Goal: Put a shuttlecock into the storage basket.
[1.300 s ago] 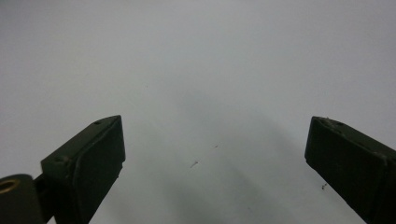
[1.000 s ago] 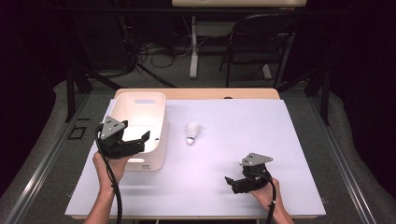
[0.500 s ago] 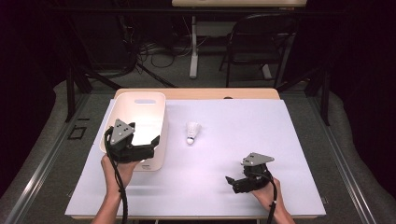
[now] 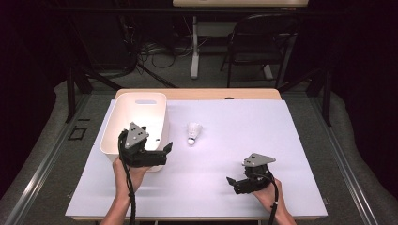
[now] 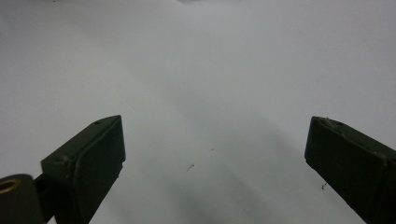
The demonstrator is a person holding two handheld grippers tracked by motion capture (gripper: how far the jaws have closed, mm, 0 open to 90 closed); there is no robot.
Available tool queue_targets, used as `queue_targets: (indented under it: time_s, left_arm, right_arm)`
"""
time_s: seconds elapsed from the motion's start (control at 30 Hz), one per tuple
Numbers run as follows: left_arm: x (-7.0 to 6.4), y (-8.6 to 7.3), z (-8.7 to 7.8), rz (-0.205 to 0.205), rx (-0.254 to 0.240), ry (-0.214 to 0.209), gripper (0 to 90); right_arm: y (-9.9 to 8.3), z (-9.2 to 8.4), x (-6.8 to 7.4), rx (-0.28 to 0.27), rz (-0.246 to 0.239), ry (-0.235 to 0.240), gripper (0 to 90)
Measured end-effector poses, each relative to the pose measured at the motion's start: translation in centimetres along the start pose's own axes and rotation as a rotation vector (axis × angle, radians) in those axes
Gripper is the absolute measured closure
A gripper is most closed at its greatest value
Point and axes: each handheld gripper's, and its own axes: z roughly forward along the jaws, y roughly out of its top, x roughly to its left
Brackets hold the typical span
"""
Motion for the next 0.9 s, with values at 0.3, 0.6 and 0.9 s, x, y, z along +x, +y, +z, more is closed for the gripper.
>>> queue_targets:
  time_s: [0.3,0.6,0.9]
  left_arm:
    - [-1.8,0.0,1.4,0.018,0.006,-0.035,0.0]
    - [-3.5,-0.1,3.0,0.037,0.018,-0.055,0.0]
    - [-4.6,0.0,4.1,0.052,0.024,-0.073,0.0]
  right_arm:
    - [0.0,0.0,-0.1,-0.002,0.003,0.0,4.4]
    - [0.0,-0.1,0.0,-0.003,0.004,-0.001,4.5]
    - [0.0,-0.1,0.0,-0.006,0.0,0.001,4.5]
